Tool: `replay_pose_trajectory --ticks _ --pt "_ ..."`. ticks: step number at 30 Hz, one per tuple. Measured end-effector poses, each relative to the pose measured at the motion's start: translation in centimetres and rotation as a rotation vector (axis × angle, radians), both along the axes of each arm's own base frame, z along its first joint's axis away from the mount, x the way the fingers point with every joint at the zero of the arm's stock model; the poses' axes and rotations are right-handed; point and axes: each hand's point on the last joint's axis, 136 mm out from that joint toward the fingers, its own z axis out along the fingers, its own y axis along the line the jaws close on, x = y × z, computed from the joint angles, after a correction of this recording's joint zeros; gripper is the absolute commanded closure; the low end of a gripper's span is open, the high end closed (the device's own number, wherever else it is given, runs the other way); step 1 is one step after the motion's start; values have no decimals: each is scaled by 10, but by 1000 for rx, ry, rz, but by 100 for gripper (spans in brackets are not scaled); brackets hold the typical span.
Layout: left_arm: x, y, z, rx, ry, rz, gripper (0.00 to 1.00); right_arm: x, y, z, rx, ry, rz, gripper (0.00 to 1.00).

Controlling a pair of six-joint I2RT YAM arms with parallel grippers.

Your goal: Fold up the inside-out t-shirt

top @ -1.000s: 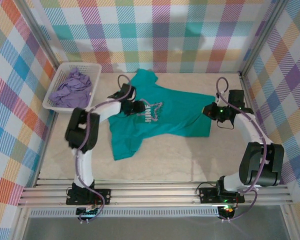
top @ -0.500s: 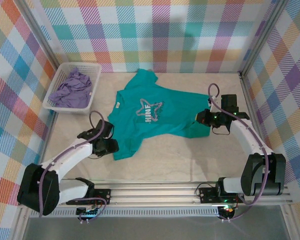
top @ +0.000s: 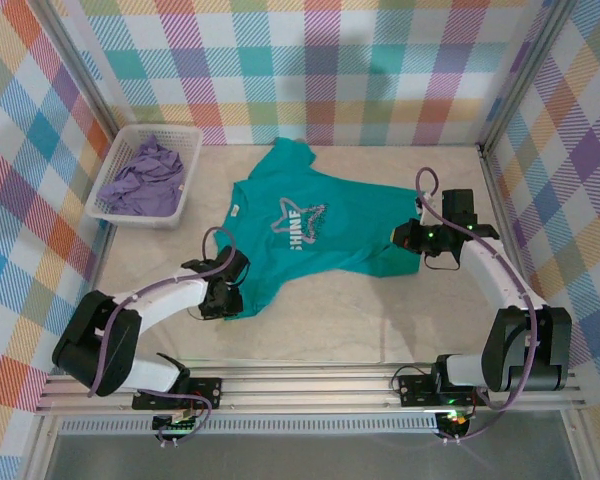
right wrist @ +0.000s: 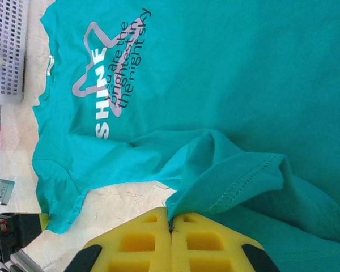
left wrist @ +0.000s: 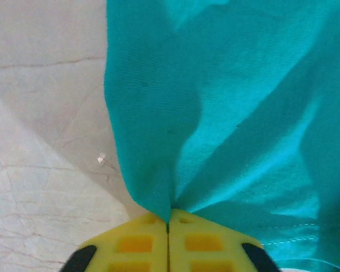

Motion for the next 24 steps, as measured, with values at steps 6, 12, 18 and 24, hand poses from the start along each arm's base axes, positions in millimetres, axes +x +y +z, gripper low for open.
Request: replay_pose_trajectory --ticks 6,12,18,24 --pt "25 -19 64 -177 -260 4 100 3 0 10 3 -38 -8 100" --pt "55 -1 299 -321 -892 52 100 13 -7 114 -33 -306 -35 100" --pt "10 49 490 -319 -1302 80 100 -27 -21 271 -101 -715 -90 100" --pt "-17 76 572 -226 -1434 78 100 -95 -29 362 -139 -962 -127 100"
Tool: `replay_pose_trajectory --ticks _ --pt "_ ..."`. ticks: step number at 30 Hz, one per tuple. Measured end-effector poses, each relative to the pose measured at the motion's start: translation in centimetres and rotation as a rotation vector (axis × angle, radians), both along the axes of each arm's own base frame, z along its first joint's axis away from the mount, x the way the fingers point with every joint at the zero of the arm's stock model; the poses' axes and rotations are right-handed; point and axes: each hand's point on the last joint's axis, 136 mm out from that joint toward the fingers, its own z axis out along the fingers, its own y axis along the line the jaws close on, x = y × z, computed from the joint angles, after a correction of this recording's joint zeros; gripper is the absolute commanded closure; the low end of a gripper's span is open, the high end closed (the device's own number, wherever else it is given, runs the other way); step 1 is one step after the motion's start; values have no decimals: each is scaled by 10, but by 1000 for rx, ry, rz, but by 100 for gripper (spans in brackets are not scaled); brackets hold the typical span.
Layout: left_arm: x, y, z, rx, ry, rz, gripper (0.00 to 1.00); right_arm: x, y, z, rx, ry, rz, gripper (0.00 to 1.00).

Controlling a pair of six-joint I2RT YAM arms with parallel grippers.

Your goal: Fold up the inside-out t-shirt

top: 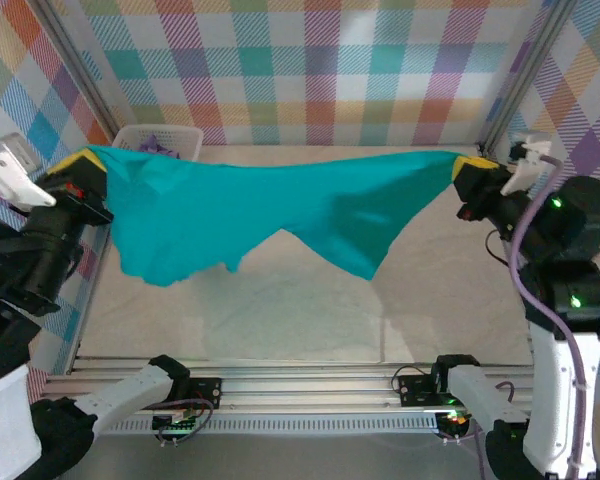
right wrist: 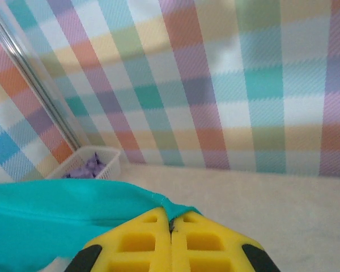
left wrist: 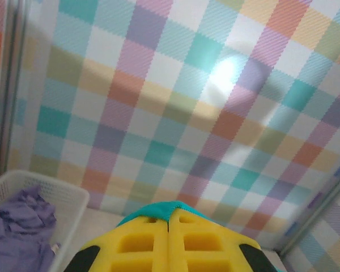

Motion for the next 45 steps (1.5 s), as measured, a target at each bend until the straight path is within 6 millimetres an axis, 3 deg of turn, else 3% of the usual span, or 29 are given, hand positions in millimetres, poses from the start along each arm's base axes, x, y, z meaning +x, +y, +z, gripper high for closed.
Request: replay_pose_trajectory --ticks 3,5,7,11,13,15,19,24,29,33,37,40,43,45 --pt "16 -5 -2 70 47 24 100 -18 -1 17 -8 -57 -1 100" --pt "40 -15 -17 129 118 36 100 -15 0 15 -9 -47 1 100" --pt "73 -25 -38 178 206 46 100 -1 0 6 -10 -8 3 100" --pt "142 -38 -83 222 363 44 100 52 0 -26 -21 120 -4 100" --pt "165 -45 -104 235 425 24 100 76 0 -44 -26 184 -9 100" --pt "171 -50 -113 237 454 -1 100 89 -1 -57 -32 227 -15 100" --pt "148 -48 -95 214 403 -32 100 81 -3 -54 -48 216 -22 100" --pt "69 -26 -48 151 228 -45 100 34 -5 -20 -51 104 -30 100" --pt "-10 -7 -14 81 52 -79 100 -17 -6 7 -49 -7 -32 100" --pt "-45 -1 2 50 -33 -107 100 -53 -6 23 -47 -70 -29 100" --pt "-51 -1 14 42 -62 -117 100 -72 -5 39 -45 -118 -20 100" --pt "-41 -2 19 49 -55 -102 100 -75 -4 44 -45 -127 -16 100" --pt "-12 -4 15 74 -7 -67 100 -64 -4 43 -49 -112 -16 100" --pt "19 -12 4 101 49 -50 100 -45 -4 36 -57 -88 -15 100"
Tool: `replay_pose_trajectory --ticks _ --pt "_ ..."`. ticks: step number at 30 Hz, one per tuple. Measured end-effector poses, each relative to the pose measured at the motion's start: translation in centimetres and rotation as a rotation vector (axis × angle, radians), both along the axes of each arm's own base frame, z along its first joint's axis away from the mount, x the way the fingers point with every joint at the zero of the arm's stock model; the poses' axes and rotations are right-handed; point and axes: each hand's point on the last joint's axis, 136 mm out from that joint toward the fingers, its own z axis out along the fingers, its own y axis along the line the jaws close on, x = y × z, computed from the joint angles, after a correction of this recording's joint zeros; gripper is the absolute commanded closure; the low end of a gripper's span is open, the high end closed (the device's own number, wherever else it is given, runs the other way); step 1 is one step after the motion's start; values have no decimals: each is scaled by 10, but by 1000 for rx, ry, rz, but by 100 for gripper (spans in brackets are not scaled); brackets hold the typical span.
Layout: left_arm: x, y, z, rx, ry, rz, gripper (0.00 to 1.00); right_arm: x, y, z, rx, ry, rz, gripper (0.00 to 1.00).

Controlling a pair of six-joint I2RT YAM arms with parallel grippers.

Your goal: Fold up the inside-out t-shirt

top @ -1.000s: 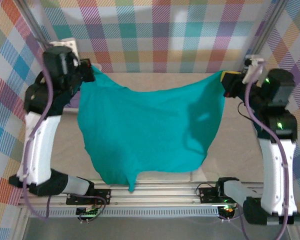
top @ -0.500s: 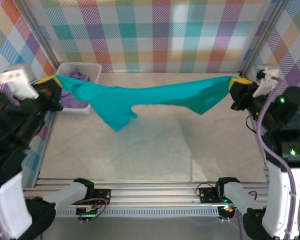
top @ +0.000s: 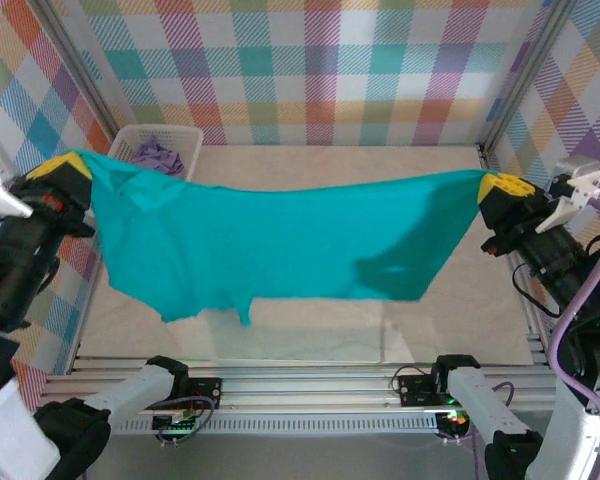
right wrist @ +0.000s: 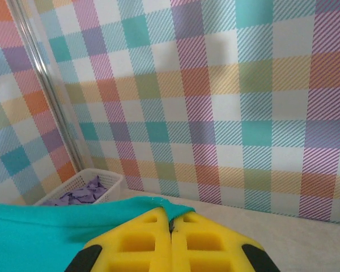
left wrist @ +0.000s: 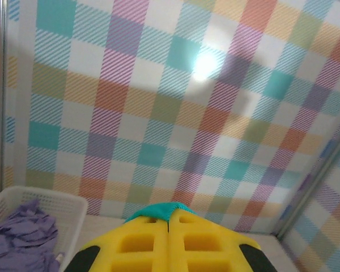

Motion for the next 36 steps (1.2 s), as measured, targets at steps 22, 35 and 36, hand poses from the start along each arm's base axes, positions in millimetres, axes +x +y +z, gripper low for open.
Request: replay_pose_trajectory --ticks 22,35,36 --pt "440 -74 -416 114 750 -3 52 415 -14 -390 -94 724 -138 67" --pt "240 -94 -396 -66 838 -130 42 231 79 -374 -49 881 125 58" --pt "230 -92 -396 -75 826 -132 40 220 85 -378 -34 901 150 57"
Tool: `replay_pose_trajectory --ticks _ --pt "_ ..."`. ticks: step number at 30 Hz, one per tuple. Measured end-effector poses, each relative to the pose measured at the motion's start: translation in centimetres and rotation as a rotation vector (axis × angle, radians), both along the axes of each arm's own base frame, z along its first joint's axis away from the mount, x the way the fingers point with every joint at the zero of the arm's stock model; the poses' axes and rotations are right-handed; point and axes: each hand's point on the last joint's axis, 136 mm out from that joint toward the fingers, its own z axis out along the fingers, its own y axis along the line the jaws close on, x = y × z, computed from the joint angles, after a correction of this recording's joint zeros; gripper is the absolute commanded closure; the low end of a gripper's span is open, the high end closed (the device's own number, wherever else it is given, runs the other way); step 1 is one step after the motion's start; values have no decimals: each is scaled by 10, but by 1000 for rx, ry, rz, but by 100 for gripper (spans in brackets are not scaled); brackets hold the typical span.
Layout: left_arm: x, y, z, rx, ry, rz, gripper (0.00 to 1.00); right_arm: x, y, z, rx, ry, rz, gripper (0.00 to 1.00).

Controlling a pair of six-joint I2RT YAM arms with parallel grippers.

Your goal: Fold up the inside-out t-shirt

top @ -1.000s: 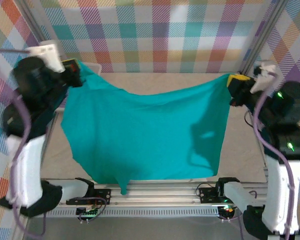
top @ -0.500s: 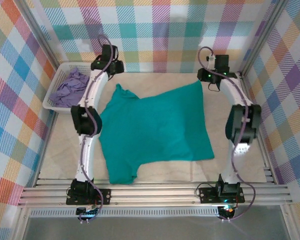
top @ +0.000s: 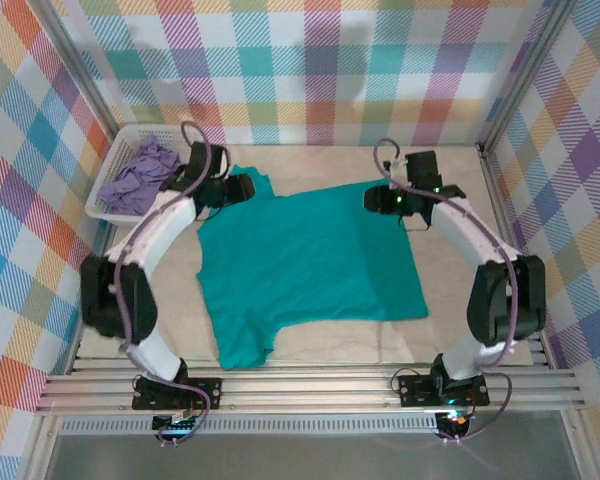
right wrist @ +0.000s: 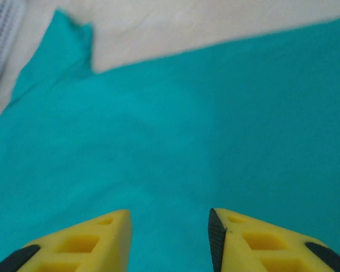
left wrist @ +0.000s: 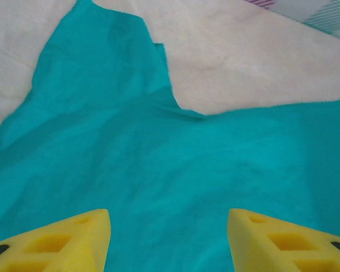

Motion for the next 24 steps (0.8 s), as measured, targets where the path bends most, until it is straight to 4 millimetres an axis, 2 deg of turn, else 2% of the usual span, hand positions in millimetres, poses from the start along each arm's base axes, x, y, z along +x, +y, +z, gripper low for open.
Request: replay_pose_trajectory --ticks 2,4,6,8,10,12,15,19,24 --pt "-20 4 -14 -14 4 10 37 -20 4 -18 43 70 13 56" --pt "-32 7 -42 -21 53 16 34 -29 5 -37 70 142 10 54" --pt "-42 8 -76 -25 128 17 31 -25 8 -51 90 180 9 54" --pt "-40 10 -98 -38 177 22 30 -16 9 -60 103 202 1 54" --pt "-28 14 -110 -60 196 34 30 1 11 -67 116 207 -8 54" --pt "-9 19 -117 -77 206 52 30 21 13 -71 128 197 -19 55" --pt "31 22 -120 -94 182 71 31 53 10 -78 152 183 -60 56" --pt "75 22 -127 -107 167 84 32 94 -5 -99 175 216 -165 57" --pt "105 17 -151 -106 210 82 32 124 -20 -131 164 284 -281 57"
